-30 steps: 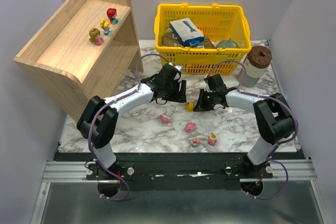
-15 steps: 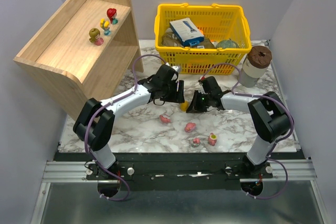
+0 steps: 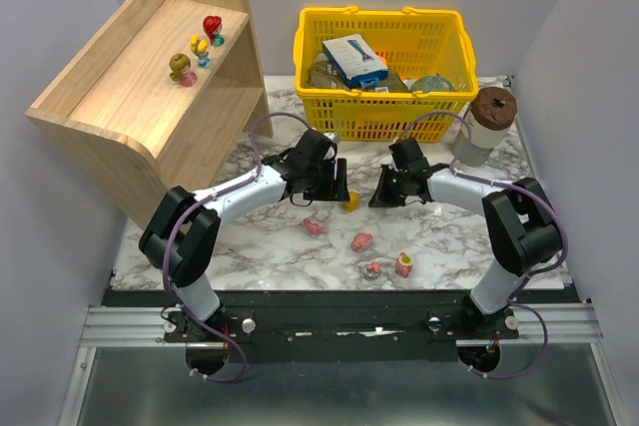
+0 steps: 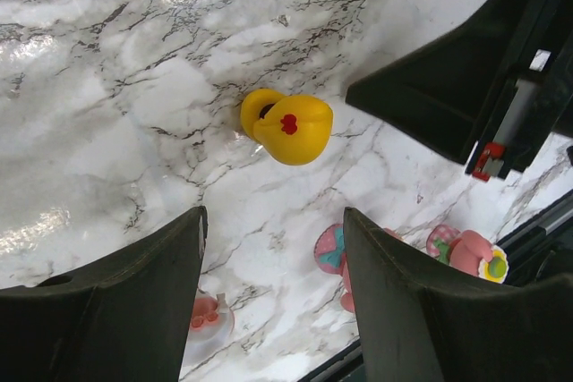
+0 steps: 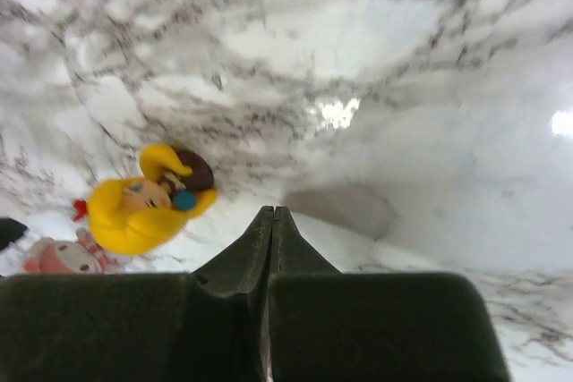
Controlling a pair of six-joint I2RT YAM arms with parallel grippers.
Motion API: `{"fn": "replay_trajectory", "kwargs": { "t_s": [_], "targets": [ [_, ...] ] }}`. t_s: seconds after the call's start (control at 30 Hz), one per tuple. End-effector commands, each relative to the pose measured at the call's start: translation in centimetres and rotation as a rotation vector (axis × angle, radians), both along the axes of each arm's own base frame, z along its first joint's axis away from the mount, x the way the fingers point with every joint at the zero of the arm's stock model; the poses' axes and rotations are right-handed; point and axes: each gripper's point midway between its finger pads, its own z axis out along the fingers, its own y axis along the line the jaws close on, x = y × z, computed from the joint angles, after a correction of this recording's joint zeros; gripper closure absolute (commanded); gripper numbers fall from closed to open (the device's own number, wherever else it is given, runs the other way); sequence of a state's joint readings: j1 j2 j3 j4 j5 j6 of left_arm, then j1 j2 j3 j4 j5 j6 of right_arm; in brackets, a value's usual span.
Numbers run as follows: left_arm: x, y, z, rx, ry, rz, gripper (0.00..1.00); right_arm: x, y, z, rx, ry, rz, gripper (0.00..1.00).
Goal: Place and organize the plastic toys onto the shelf
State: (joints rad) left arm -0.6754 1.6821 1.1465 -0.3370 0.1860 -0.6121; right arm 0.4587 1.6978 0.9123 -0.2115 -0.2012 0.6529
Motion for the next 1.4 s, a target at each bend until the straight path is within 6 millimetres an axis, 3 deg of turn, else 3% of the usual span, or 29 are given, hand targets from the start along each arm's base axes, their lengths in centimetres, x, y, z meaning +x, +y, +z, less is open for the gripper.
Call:
{"fn": "replay_trajectory", "kwargs": {
  "t_s": [0.0, 0.17, 0.53, 0.83, 1.2, 1.37],
  "targets": [
    [0.3, -0.5, 1.2, -0.048, -0.015, 0.016, 0.28, 2.2, 0.1, 0.0, -0.032, -0.024, 0.002, 0.92],
    [0.4, -0.7, 0.8, -0.054, 0.001, 0.031, 0.28, 2.7, 1.6, -0.8, 0.019, -0.005, 0.051, 0.92],
    [0.5, -1.3, 0.0, -0.055, 0.020, 0.045, 0.24, -0.1, 2.8, -2.4, 0.113, 0.071, 0.141, 0.94],
    [0.5, -2.0, -0.7, -0.058, 0.029, 0.038, 0.24, -2.6, 3.0, -2.9, 0.177, 0.104, 0.163, 0.95],
    [-0.3, -2.2, -2.1, -0.007, -0.006, 0.013, 0.27, -3.7, 3.2, -2.7, 0.209, 0.094, 0.188, 0.91],
    [-0.2, -2.4, -2.4, 0.041, -0.072, 0.012, 0.29, -3.5, 1.4, -3.7, 0.111, 0.117, 0.103, 0.90]
  ]
}}
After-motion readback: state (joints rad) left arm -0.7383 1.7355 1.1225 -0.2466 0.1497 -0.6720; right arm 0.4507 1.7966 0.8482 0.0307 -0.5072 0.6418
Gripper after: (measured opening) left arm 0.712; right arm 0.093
